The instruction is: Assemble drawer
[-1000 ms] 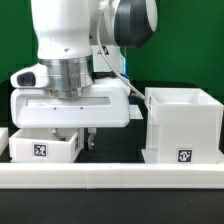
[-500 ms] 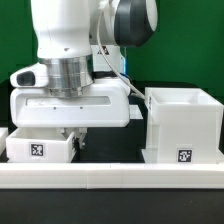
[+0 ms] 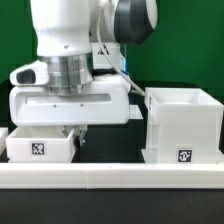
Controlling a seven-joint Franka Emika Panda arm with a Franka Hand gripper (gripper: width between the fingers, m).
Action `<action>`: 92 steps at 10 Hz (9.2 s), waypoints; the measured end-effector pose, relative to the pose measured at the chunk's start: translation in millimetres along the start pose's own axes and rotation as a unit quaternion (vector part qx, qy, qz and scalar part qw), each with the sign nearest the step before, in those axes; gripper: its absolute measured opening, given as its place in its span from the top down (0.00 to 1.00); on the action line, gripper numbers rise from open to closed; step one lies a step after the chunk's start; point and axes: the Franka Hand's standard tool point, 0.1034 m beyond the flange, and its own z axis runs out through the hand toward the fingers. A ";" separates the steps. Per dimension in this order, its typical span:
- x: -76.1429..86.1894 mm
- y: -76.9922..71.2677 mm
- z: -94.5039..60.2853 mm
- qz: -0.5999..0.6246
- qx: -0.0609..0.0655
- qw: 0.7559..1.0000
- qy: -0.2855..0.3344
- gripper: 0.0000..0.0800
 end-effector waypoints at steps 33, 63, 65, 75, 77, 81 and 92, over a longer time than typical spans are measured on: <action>-20.3 -52.7 14.4 -0.687 -0.032 0.724 -0.051 0.95; 0.8 -93.6 -11.7 -0.713 -0.060 0.697 -0.048 0.22; 8.1 -84.5 -41.1 -0.712 -0.064 0.698 -0.052 0.19; 47.2 -14.2 -36.1 -0.746 0.023 0.665 0.014 0.19; 46.9 -8.4 -31.6 -0.741 0.035 0.670 0.018 0.19; 45.4 -14.8 -26.0 -0.735 0.041 0.676 0.016 0.19; 45.8 -57.9 -5.8 -0.728 0.016 0.684 0.042 0.19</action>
Offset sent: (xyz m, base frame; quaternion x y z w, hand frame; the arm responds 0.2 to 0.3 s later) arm 0.0000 0.0000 0.0000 0.0000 0.0000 0.0000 1.0000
